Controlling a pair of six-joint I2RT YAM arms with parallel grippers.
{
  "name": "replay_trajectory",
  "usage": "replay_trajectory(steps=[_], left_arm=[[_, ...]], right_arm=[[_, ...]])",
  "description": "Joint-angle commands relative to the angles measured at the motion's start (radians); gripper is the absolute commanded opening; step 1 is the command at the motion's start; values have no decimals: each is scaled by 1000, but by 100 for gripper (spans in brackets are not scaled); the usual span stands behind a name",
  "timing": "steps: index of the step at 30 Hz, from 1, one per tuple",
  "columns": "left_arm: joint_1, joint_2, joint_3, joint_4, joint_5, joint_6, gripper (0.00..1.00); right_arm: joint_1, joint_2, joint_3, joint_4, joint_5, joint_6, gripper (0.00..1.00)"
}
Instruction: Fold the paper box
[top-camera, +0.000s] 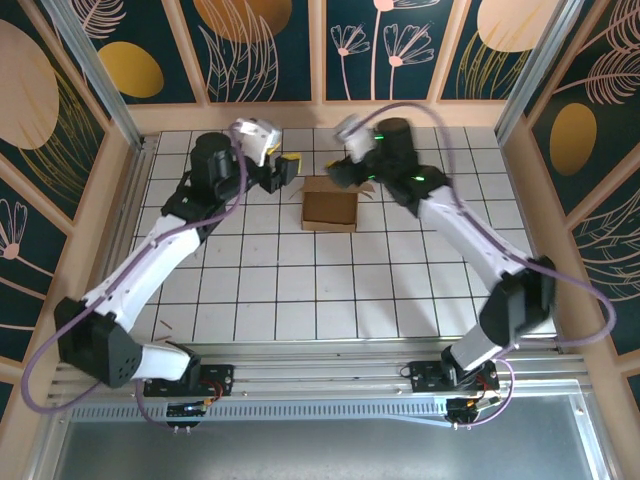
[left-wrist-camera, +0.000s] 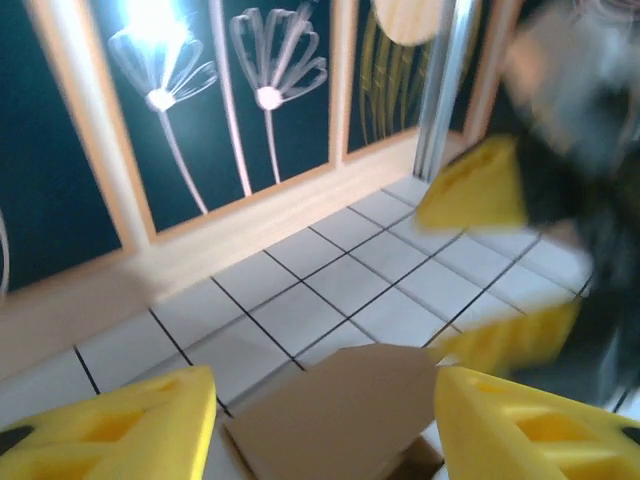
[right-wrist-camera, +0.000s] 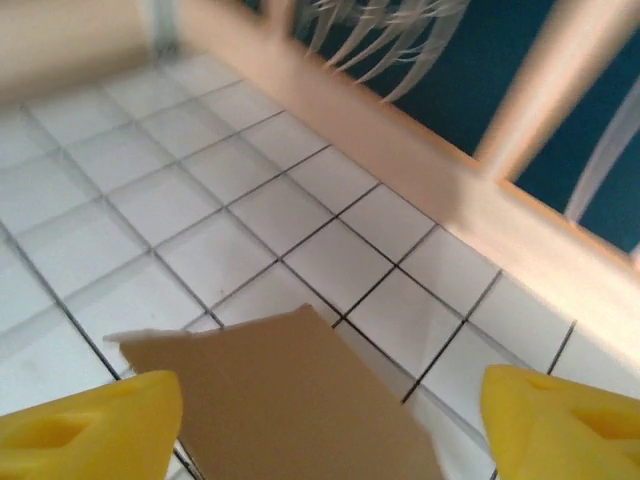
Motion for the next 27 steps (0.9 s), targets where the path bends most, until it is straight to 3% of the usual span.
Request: replay_trajectory(steps=[1, 4, 6, 9, 11, 15, 22, 27], left_arm=[[-43, 117, 111, -253, 115, 431, 66], [-51, 214, 217, -395, 98, 600, 68], [-55, 248, 237, -425, 57, 666, 70], [-76, 262, 204, -375, 6, 748, 74], [-88, 262, 161, -297, -5, 783, 83], [-109, 277, 98, -145, -41, 837, 96], [-139, 392, 137, -213, -68, 874, 94], [-145, 439, 158, -193, -83, 856, 82]], right_arm=[[-297, -94, -221, 198, -201, 651, 71], [-452, -45, -294, 211, -320, 783, 68], [-484, 12, -305, 212, -371, 787, 68], [-486, 125, -256, 160, -376, 749, 64], [-484, 203, -219, 146, -397, 748, 51], [-457, 319, -158, 133, -421, 731, 40], [-412, 399, -99, 130, -416, 704, 38], [-388, 426, -63, 96, -414, 656, 38]])
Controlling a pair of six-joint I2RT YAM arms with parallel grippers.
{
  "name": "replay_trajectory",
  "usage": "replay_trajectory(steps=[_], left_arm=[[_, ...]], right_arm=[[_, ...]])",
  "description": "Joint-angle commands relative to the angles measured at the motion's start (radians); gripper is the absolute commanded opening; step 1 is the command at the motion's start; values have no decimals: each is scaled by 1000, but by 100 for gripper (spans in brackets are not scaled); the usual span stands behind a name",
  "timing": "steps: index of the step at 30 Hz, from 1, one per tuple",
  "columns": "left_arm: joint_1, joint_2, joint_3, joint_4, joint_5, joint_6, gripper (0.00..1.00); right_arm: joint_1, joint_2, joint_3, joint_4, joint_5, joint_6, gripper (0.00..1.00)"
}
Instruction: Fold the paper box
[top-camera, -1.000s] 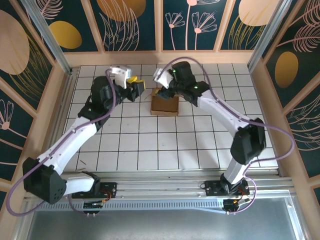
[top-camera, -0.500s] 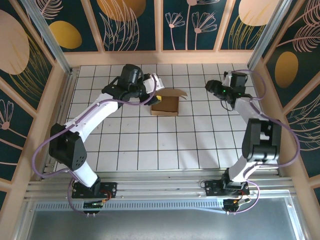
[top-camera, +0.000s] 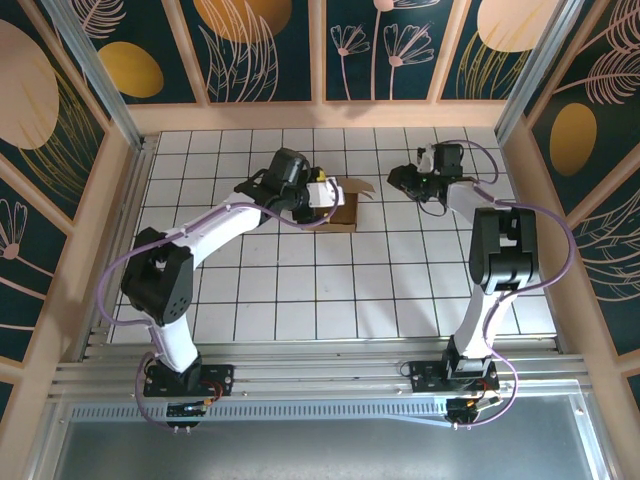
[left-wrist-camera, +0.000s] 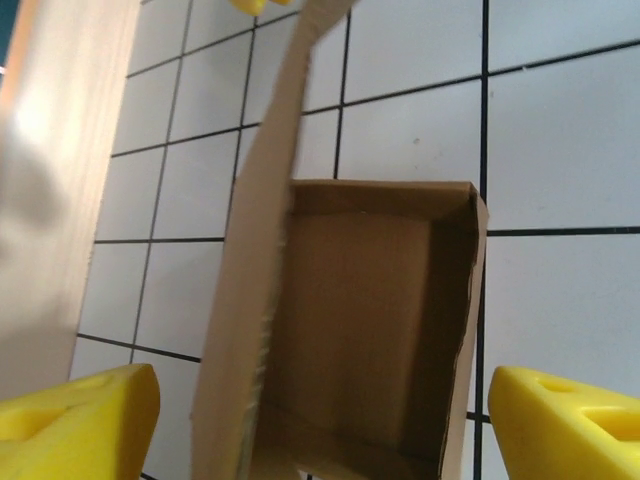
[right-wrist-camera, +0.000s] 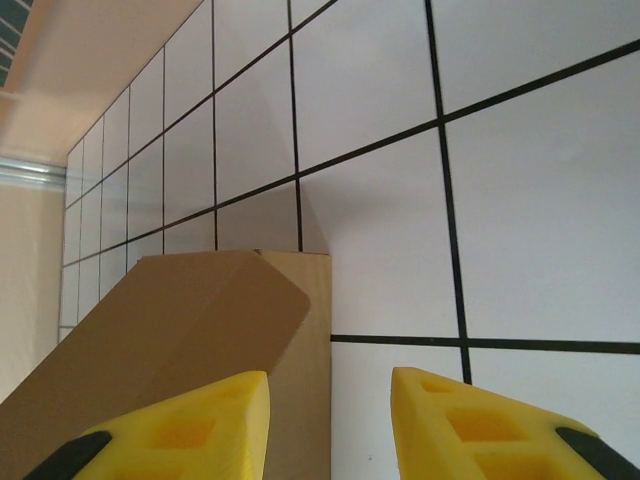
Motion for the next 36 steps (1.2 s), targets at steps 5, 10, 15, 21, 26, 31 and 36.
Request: replay_trajectory(steps=[5, 10, 15, 21, 26, 31, 36], left_arm=[[-8, 35, 81, -2, -2, -35, 64], [-7, 68, 123, -52, -8, -82, 41], [-7, 97, 162, -97, 7, -98, 34], [-8, 110, 177, -108, 13, -115, 19], [-6, 137, 218, -127, 23, -160, 11], [-8, 161, 250, -139, 34, -218, 10], [-7, 165, 244, -141, 41, -225, 9]], right_arm=[[22, 44, 61, -54, -3, -94, 29], [50, 59, 63, -56, -31, -109, 25], [79, 63, 57, -46, -22, -122, 25], [105, 77, 63, -39, -34, -125, 23], [115, 83, 63, -34, -46, -110, 19], [112, 71, -4, 88, -121, 15, 19], [115, 51, -59, 231, -184, 168, 17]])
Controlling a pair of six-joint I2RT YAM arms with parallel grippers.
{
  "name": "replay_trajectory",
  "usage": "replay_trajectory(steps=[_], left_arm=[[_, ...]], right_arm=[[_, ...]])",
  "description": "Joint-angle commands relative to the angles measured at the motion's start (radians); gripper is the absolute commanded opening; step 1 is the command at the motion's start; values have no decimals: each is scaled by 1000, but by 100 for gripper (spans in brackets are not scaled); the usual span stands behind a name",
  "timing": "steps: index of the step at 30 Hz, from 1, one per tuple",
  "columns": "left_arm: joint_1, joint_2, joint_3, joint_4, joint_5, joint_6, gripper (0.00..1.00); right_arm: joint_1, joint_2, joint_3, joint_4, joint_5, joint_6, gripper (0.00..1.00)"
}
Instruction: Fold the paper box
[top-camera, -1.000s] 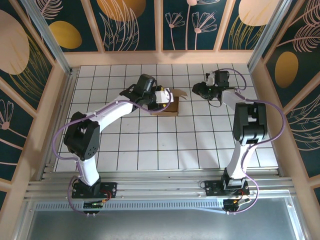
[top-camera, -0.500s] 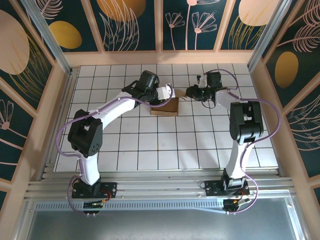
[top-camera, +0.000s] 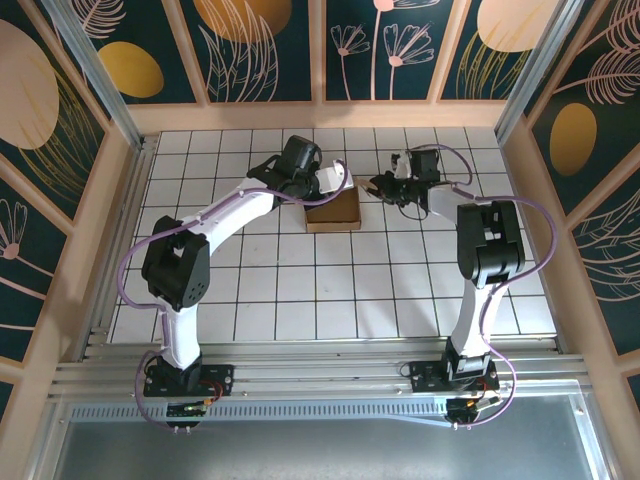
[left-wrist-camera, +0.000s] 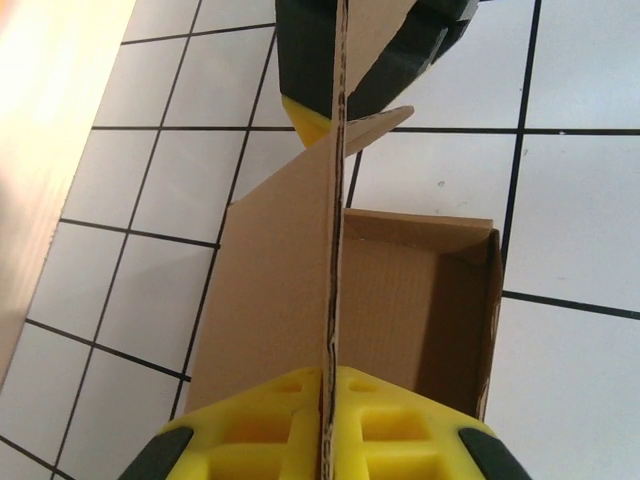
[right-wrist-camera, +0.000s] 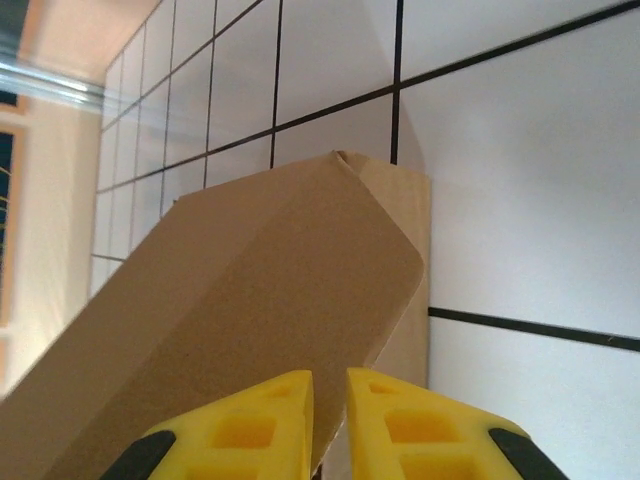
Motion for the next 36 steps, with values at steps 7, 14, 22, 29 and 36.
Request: replay_trajectory(steps=[7, 14, 22, 29, 36], left_arm=[[-3, 46, 48, -22, 53, -99, 6], [-4, 58, 67, -41, 33, -106, 5], [-4, 56, 58, -56, -21, -55, 4], [-3, 75, 108, -91, 9, -41, 1], [-4, 97, 180, -163, 50, -45, 1]], right_arm=[[33, -45, -104, 346, -164, 337, 17], [36, -130, -156, 270, 16, 61, 42], [-62, -427, -461, 484, 276, -466, 53], [43, -532, -767, 910, 364, -958, 75], [37, -332, -612, 873, 293, -1060, 70]])
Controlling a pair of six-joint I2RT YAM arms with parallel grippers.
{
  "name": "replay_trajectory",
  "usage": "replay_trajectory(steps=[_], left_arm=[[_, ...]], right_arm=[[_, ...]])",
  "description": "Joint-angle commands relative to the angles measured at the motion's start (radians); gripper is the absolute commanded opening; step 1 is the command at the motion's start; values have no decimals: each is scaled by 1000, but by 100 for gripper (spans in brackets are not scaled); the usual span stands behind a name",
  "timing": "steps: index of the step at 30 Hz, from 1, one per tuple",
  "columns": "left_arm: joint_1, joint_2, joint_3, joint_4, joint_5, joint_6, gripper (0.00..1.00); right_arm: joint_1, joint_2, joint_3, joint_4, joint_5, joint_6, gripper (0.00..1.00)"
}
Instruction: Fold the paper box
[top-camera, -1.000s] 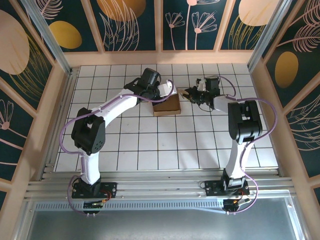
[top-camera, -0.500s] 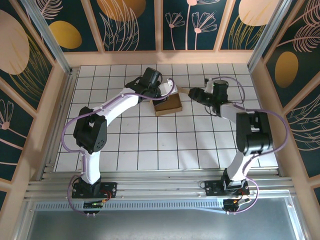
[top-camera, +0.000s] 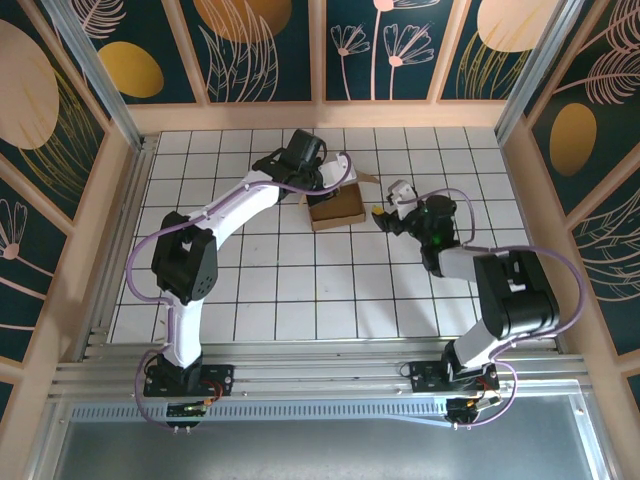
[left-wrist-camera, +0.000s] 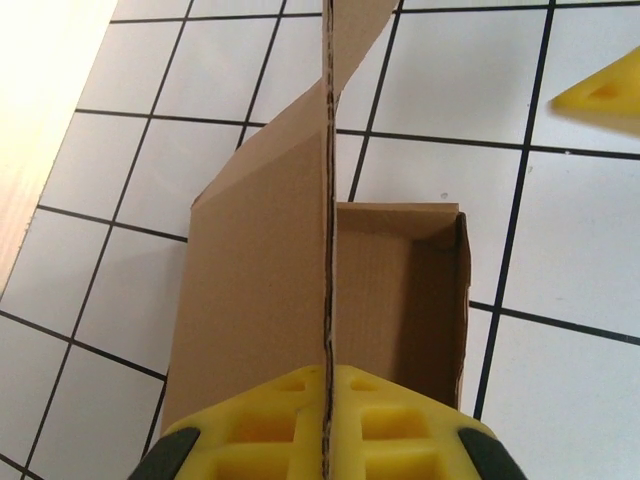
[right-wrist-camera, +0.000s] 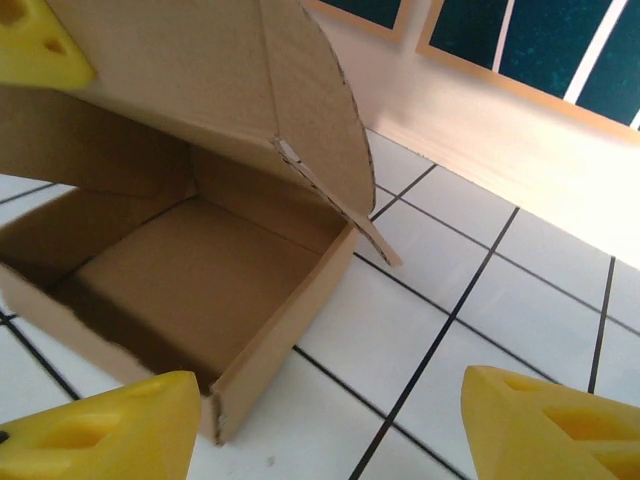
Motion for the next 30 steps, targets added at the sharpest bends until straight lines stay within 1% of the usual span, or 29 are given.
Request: replay_trajectory(steps=[1, 3, 6, 9, 12, 16, 22, 26, 27, 28, 30], left_arm=[[-4, 25, 47, -66, 43, 9, 0], [-4, 33, 67, -91, 48, 15, 0], [-4, 53, 103, -131, 49, 21, 0], [-3, 71, 137, -159, 48, 25, 0], [-4, 76, 154, -174, 49, 30, 0], [-3, 74, 176, -192, 62, 35, 0], [5, 84, 210, -211, 103, 34, 0], [10, 97, 224, -218, 103, 23, 0], [9, 100, 226, -218, 99, 17, 0], [9, 104, 228, -216, 96, 11, 0], [11, 114, 236, -210, 97, -15, 0]], right_arm=[[-15, 62, 57, 119, -37, -118, 69], [-30, 105, 79, 146, -89, -131, 67], [-40, 165, 116, 175, -131, -144, 63], [-44, 214, 196, 75, -163, -161, 58], [-49, 251, 233, 51, -185, -156, 54], [-53, 289, 281, -3, -193, -160, 45], [-54, 337, 374, -133, -234, -170, 42], [-54, 358, 435, -219, -263, -121, 32], [-50, 360, 450, -260, -267, -130, 28], [-43, 356, 456, -285, -255, -135, 25], [-30, 343, 466, -323, -224, -131, 23]])
